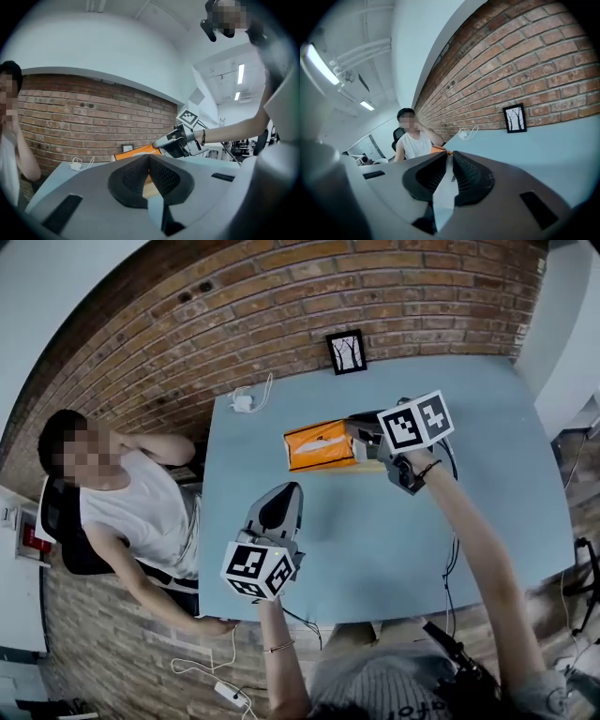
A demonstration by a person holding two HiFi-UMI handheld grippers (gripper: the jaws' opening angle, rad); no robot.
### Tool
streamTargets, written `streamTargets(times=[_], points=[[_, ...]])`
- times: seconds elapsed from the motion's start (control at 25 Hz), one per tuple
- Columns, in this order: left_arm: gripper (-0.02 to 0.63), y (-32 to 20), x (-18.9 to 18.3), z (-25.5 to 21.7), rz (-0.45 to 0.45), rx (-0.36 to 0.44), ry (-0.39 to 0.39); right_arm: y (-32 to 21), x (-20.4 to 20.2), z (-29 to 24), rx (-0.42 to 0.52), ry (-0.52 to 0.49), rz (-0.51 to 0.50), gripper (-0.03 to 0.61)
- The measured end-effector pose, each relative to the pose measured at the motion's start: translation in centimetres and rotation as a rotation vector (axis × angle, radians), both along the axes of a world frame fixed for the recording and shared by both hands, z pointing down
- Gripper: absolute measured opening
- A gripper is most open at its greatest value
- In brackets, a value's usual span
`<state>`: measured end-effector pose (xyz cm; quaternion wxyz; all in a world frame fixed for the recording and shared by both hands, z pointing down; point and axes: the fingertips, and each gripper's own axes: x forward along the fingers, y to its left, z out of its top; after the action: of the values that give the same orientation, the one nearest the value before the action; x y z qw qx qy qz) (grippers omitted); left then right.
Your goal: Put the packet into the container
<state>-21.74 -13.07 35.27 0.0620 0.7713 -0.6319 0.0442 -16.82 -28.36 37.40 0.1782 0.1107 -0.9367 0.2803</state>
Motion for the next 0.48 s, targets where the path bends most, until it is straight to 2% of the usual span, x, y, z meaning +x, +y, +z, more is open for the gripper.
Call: streamTargets(times=[0.28,0.48], points=[[0.008,-3.1,-0.4,0.9,0.176,-0.014,0.010,-2.7,2.2,1.3,-0.008,0.040,0.162,0.052],[0.008,-4.6,-0.2,1.5,0.246,-0.031,-0.005,-3.5,3.3,2.2,-0.039,0.062,0.213,0.052]])
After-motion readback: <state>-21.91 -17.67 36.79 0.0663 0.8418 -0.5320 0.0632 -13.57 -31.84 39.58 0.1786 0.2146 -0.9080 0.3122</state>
